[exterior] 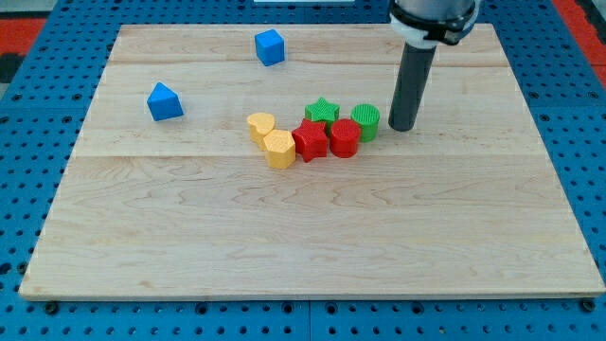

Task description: Push group of blocks to the left

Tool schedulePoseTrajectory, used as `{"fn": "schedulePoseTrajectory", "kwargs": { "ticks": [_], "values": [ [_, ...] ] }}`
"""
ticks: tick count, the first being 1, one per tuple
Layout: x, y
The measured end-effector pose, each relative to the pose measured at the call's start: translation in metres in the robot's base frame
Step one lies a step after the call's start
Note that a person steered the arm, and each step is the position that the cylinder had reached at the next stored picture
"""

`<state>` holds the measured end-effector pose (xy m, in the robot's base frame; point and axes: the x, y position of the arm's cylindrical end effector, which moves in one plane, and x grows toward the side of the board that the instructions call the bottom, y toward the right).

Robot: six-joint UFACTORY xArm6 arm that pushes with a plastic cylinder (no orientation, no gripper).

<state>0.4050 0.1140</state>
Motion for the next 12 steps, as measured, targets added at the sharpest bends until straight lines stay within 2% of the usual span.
{"fn": "schedulePoseTrajectory", "kwargs": {
  "ticks": [1, 2, 3, 4, 5, 6, 7, 8, 9, 10, 12],
  "values": [
    [-0.001, -0.075],
    [-0.008, -0.175],
    [-0.006, -0.157],
    [0.001, -0.053],
    [-0.024, -0.022],
    [-0.056, -0.118],
    [-0.04, -0.214],
    [-0.025, -0.15],
    [0.009, -0.057],
    [0.084, -0.073],
    [0.057, -0.214]
  ]
}}
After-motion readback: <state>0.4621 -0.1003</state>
